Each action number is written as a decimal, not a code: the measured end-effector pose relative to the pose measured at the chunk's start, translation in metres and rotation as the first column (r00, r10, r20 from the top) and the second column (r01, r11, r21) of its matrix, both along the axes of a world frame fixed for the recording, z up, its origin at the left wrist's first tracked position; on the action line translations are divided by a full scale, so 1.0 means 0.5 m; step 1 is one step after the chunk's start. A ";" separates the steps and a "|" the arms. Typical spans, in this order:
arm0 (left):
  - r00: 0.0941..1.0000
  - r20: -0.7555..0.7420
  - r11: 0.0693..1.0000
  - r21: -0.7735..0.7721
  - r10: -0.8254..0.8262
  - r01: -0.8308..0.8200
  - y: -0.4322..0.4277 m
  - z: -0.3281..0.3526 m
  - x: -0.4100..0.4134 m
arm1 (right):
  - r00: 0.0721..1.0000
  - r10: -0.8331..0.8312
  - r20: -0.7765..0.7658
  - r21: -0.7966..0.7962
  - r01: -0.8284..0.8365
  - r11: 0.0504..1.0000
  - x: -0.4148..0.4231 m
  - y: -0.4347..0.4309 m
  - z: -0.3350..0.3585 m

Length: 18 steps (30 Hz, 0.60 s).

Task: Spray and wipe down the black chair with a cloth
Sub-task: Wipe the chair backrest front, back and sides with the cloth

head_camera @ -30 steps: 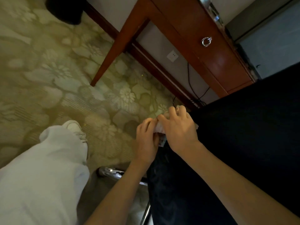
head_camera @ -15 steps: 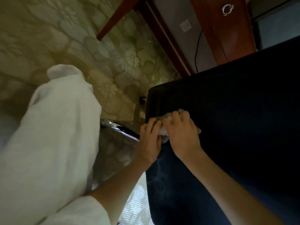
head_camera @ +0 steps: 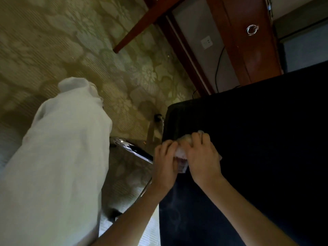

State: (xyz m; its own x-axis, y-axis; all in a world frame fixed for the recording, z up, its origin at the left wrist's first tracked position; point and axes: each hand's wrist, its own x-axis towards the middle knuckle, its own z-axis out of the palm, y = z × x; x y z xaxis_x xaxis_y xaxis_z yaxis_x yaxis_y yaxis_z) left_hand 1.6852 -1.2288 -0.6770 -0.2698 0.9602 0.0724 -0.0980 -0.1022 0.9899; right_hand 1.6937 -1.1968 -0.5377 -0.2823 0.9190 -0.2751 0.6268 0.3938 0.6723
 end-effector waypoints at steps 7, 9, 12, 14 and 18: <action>0.989 -0.149 1.000 -0.013 -0.019 0.017 0.319 -0.073 -0.072 | 0.998 -0.039 0.044 0.048 0.037 0.998 -0.057 0.279 -0.069; 0.997 -0.077 0.998 0.054 -0.019 0.023 0.349 -0.084 -0.073 | 0.990 -0.108 0.096 0.005 0.108 0.994 -0.052 0.313 -0.083; 0.999 0.040 0.994 0.111 0.016 -0.021 0.342 -0.095 -0.046 | 0.994 -0.046 0.104 0.060 0.040 0.997 -0.045 0.298 -0.104; 0.998 0.040 0.995 0.092 0.044 -0.048 0.323 -0.101 -0.023 | 0.991 0.028 0.129 0.109 -0.042 0.993 -0.036 0.272 -0.113; 0.999 0.038 0.992 0.125 0.027 -0.031 0.240 -0.094 -0.011 | 0.994 0.056 0.090 0.110 -0.066 0.992 -0.014 0.205 -0.102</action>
